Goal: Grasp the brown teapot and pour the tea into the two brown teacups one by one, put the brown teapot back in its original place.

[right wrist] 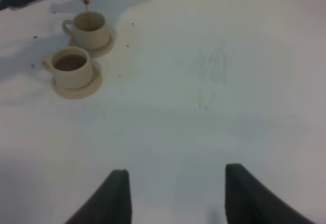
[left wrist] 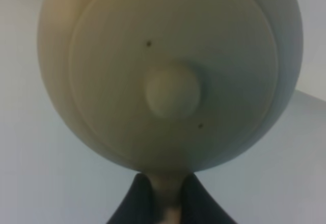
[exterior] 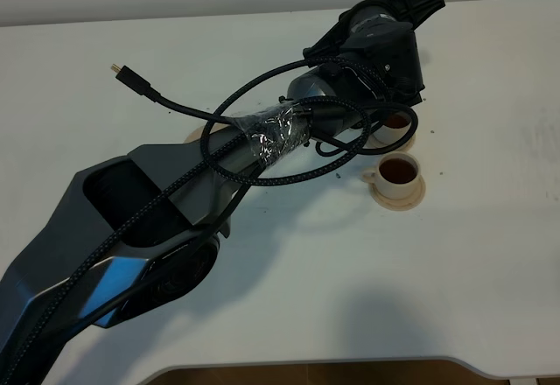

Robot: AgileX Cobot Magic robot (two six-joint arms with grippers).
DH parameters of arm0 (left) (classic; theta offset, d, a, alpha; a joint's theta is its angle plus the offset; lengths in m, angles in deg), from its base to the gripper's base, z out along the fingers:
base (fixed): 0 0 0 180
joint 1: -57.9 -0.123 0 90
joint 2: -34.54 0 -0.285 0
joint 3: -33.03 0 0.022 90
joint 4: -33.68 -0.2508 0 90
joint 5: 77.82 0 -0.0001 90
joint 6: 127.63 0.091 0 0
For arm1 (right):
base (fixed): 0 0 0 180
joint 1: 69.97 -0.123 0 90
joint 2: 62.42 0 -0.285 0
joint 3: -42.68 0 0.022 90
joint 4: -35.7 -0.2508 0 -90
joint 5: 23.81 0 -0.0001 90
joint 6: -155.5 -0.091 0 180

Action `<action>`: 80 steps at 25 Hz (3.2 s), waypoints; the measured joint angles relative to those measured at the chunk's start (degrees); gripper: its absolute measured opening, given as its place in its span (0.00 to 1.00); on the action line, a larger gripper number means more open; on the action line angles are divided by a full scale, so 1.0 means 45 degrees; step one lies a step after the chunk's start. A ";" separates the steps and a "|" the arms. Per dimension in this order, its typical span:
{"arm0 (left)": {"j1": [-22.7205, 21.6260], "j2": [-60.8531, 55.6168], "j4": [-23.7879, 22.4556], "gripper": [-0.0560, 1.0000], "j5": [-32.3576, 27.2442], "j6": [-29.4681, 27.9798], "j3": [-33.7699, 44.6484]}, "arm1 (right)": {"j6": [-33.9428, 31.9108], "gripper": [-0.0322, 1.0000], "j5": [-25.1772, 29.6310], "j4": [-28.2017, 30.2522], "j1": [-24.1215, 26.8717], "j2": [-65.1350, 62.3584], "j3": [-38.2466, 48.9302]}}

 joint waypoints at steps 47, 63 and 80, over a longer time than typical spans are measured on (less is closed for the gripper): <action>0.0000 0.0010 -0.0547 0.15 0.1231 0.1656 0.0139 | 0.0000 0.46 0.0000 0.0000 0.0000 0.0000 0.0000; 0.0000 0.0010 -0.0562 0.15 0.1513 0.1948 0.0368 | 0.0000 0.46 0.0000 0.0000 0.0000 0.0000 0.0000; 0.0000 0.0026 -0.0583 0.15 0.1819 0.1960 0.0422 | 0.0000 0.46 0.0000 0.0000 0.0000 0.0000 0.0000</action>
